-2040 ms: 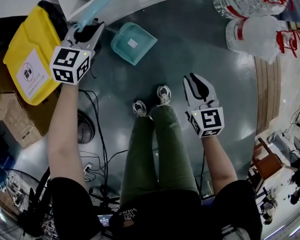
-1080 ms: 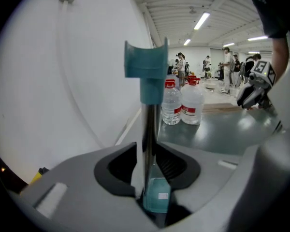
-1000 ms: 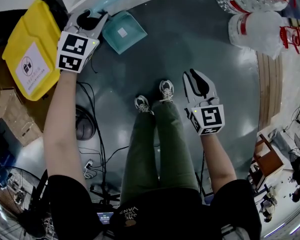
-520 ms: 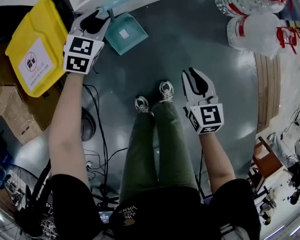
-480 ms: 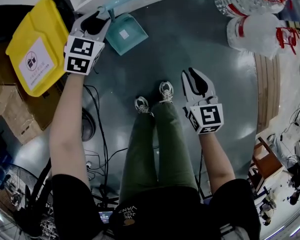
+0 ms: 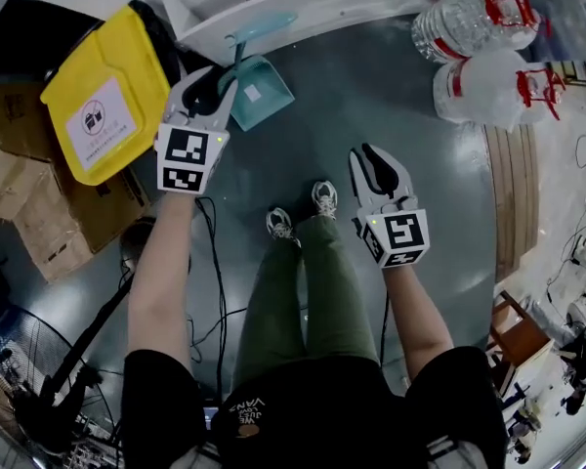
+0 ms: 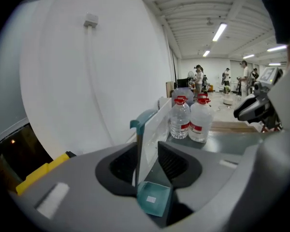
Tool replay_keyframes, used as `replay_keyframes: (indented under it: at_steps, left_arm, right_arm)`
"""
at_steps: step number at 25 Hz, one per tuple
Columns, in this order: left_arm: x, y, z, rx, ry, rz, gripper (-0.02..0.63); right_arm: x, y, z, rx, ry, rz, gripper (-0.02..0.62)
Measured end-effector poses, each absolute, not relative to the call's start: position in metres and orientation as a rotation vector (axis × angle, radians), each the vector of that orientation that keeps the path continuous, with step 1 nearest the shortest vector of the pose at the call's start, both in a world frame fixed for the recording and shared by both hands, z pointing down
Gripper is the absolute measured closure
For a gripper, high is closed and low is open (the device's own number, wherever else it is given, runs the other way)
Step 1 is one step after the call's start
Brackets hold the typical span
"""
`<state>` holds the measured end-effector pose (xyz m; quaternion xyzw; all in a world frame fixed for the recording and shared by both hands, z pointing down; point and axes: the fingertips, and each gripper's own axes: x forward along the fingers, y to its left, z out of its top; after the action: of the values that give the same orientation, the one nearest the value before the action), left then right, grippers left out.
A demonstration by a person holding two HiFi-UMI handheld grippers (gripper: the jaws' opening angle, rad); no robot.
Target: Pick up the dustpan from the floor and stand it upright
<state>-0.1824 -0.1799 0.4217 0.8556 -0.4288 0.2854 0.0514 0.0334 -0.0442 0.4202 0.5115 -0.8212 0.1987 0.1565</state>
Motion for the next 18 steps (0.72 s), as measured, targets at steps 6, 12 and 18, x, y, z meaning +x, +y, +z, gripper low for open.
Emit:
replay_keyframes:
  at_steps: [6,12,18]
  left_arm:
    - [-0.179,-0.142,0.357,2.618,-1.374,0.755,0.469]
    - [-0.181,-0.103,0.299,2.628,-1.418,0.653,0.524]
    - [-0.186,-0.063,0.249,2.615,-1.435,0.597,0.554]
  right_arm:
    - [0.031,-0.037,0.365,1.477,-2.382,0.514,0.514]
    - [0.029,-0.022,0.316,1.490,-2.402,0.480,0.564]
    - [0.025,-0.003,0.265,1.496,-2.434,0.460,0.591]
